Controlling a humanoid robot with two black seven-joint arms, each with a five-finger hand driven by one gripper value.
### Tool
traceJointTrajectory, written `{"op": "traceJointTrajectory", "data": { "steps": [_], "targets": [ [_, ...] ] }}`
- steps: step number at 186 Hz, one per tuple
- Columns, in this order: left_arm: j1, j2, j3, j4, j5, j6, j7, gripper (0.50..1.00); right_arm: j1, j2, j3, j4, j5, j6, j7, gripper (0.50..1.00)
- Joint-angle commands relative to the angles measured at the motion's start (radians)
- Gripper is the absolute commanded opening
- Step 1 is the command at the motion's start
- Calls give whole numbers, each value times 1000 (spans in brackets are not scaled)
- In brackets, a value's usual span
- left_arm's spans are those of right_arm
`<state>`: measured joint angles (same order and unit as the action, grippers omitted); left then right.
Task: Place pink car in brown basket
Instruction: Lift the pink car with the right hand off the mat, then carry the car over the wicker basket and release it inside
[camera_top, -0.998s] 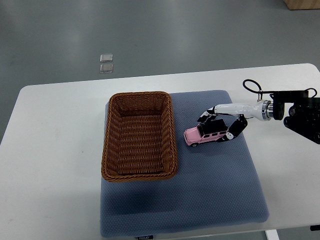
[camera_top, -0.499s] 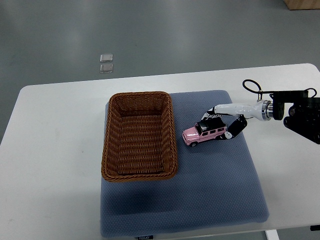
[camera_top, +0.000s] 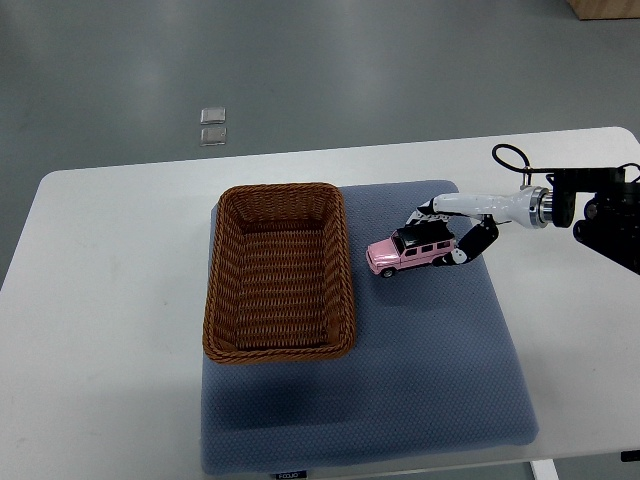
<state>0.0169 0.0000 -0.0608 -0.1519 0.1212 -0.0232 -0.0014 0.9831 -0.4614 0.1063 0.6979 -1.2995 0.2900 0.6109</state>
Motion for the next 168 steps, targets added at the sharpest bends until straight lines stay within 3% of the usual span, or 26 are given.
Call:
{"op": "traceJointTrajectory", "data": {
  "steps": [1, 53, 168],
  "targets": [
    [0, 0, 1, 0, 0, 0, 0, 1000, 9, -6, 9, -5, 28, 31, 0, 549],
    [0, 0, 1, 0, 0, 0, 0, 1000, 45, -26, 24, -11, 95, 78, 0, 500],
    [0, 0, -1, 0, 0, 0, 0, 1000, 81, -8, 110, -18, 183, 81, 0, 500]
  ]
}}
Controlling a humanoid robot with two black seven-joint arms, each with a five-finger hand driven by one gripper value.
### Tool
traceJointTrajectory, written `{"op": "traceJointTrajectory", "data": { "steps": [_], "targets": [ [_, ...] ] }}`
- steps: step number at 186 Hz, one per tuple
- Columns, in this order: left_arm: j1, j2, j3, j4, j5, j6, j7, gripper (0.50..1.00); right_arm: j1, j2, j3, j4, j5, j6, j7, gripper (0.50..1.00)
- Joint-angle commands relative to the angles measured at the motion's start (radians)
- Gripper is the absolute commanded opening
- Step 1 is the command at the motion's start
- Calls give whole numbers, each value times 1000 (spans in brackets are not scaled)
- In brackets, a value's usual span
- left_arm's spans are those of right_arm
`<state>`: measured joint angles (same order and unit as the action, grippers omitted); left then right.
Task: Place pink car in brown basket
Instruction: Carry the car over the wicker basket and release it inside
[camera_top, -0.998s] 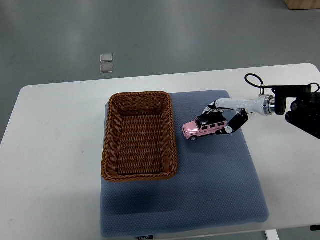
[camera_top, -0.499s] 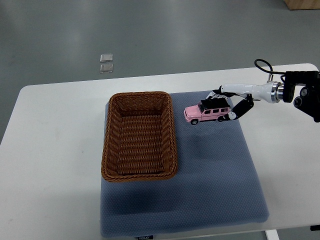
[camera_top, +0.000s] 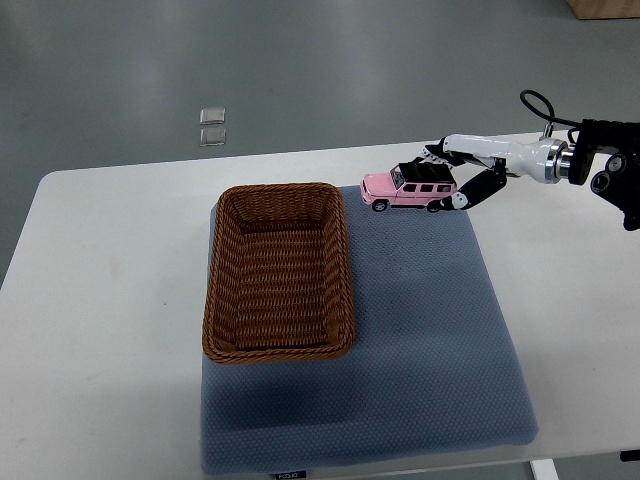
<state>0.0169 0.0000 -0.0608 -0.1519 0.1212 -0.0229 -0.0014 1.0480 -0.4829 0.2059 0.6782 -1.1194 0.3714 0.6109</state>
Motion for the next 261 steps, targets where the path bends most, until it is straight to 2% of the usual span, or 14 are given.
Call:
{"op": "traceJointTrajectory", "data": {
  "steps": [1, 18, 77, 84, 132, 161, 175, 194, 202, 224, 244, 261],
  "targets": [
    [0, 0, -1, 0, 0, 0, 0, 1000, 17, 13, 10, 1, 3, 0, 0, 500],
    [0, 0, -1, 0, 0, 0, 0, 1000, 38, 43, 10, 3, 9, -6, 0, 500],
    [0, 0, -1, 0, 0, 0, 0, 1000, 73, 279, 4, 1, -5, -12, -7, 500],
    [0, 0, 1, 0, 0, 0, 0, 1000, 73, 305, 1, 1, -7, -12, -13, 541],
    [0, 0, 1, 0, 0, 0, 0, 1000, 43, 356, -14, -5, -11, -34, -45, 662],
    [0, 0, -1, 0, 0, 0, 0, 1000, 17, 356, -11, -6, -10, -58, -45, 809],
    [0, 0, -1, 0, 0, 0, 0, 1000, 12, 356, -13, -6, -10, -63, -45, 858],
    [0, 0, 1, 0, 0, 0, 0, 1000, 1, 356, -11, -6, -5, -65, -45, 868],
    [0, 0, -1, 0, 0, 0, 0, 1000, 1, 356, -6, -6, 4, -62, -45, 895],
    [0, 0, -1, 0, 0, 0, 0, 1000, 1, 342, 10, -6, 40, -32, -56, 895],
    [0, 0, -1, 0, 0, 0, 0, 1000, 3, 316, 44, -20, 228, 47, -123, 895],
    [0, 0, -1, 0, 0, 0, 0, 1000, -2, 280, 96, -57, 463, 110, -227, 899]
  ]
}}
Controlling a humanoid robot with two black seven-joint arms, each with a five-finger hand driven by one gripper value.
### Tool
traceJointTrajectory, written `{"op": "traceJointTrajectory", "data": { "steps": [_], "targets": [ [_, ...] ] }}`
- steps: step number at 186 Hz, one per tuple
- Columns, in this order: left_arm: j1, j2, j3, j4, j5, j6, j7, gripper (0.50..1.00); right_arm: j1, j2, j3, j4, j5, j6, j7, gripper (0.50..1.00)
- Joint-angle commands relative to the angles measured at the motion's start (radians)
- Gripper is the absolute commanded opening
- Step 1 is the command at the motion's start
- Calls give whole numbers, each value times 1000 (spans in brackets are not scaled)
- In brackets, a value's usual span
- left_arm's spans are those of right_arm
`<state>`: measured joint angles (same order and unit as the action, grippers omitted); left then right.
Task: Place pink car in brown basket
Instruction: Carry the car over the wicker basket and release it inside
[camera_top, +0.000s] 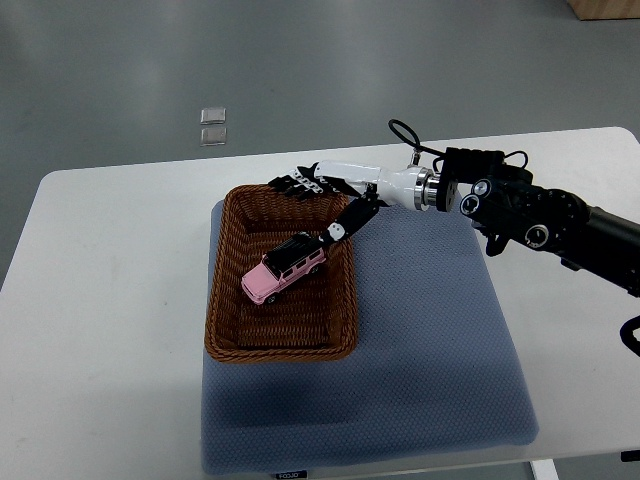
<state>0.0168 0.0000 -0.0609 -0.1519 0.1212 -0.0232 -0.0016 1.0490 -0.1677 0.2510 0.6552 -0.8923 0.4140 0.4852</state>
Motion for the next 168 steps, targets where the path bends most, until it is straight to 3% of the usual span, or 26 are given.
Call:
{"op": "traceJointTrajectory", "data": {
  "steps": [1, 26, 47, 63, 90, 168],
  "targets": [
    [0, 0, 0, 0, 0, 0, 0, 1000, -3, -35, 51, -34, 236, 68, -102, 899],
    [0, 0, 0, 0, 0, 0, 0, 1000, -35, -53, 91, -92, 570, 98, -250, 903],
    [0, 0, 0, 0, 0, 0, 0, 1000, -79, -59, 119, -150, 917, 100, -428, 901],
    [0, 0, 1, 0, 0, 0, 0, 1000, -104, -61, 119, -164, 1099, 89, -496, 903],
    [0, 0, 1, 0, 0, 0, 0, 1000, -130, -62, 119, -166, 1221, 81, -507, 903],
    [0, 0, 0, 0, 0, 0, 0, 1000, -141, -81, 134, -175, 1221, 63, -484, 915]
  ]
}}
